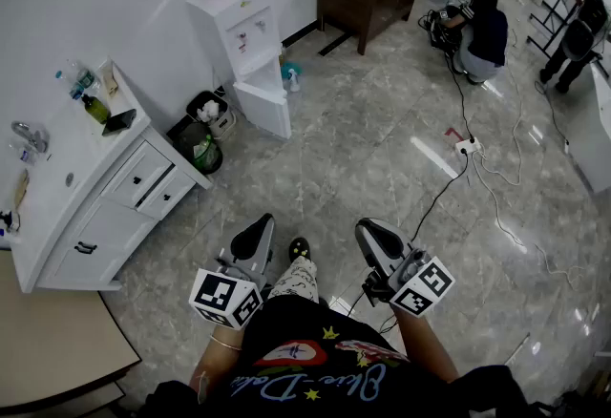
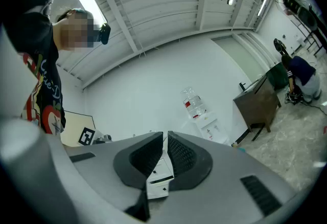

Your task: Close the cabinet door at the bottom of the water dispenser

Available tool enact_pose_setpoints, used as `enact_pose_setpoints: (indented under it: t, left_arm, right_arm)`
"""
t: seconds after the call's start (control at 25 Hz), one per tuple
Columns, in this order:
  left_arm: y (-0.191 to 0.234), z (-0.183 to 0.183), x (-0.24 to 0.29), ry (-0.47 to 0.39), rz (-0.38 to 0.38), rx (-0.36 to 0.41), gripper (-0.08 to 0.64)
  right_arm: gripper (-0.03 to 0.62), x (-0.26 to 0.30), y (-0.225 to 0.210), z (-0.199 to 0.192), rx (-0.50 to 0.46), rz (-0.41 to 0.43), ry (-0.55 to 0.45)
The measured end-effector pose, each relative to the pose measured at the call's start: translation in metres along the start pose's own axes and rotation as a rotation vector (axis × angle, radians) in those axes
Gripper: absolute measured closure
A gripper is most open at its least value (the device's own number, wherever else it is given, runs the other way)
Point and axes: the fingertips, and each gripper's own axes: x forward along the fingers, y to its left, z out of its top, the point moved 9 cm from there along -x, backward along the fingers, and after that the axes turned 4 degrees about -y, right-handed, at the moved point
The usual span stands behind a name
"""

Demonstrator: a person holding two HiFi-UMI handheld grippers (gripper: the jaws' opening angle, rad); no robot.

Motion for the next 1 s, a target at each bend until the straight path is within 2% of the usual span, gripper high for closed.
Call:
enact_pose_setpoints:
  t: [0.24, 0.4, 0.48, 0.56, 0.68, 0.8, 1.0]
  left_arm:
    - [0.058, -0.001, 0.109, -0.034, -0.016, -0.021, 0.574]
    - [0.1, 0.019, 0.195, -0.054, -0.063, -0.032, 0.574]
    - [0.124, 0.032, 0.231, -0.072, -0.093, -0.044, 0.574]
    - [0.149, 0.04, 0.257, -0.087, -0.089, -0.048, 0.574]
    - [0.188, 0.05, 0.292, -0.086, -0.041, -0.014, 0.574]
    - [0.213, 0.046, 0.314, -0.044, 0.032, 0.007, 0.574]
    - [0.248, 0.024, 0.361, 0.047, 0.168, -0.033, 0.574]
  right_arm:
    - [0.575, 0.069, -0.088, 0.027, -0.031, 0.017, -0.011]
    - [0.574, 0.143, -0.151, 0.062, -0.057, 0.043, -0.044]
    - [0.574, 0.179, -0.183, 0.076, -0.035, 0.043, -0.073]
    - [0.575, 0.21, -0.211, 0.084, 0.012, 0.043, -0.099]
    - [0.574, 0.258, -0.244, 0.088, 0.026, 0.062, -0.088]
    - [0.574, 0.29, -0.274, 0.08, 0.032, 0.08, -0.002]
    - [0.574, 0.344, -0.359, 0.071, 0.098, 0.106, 0.096]
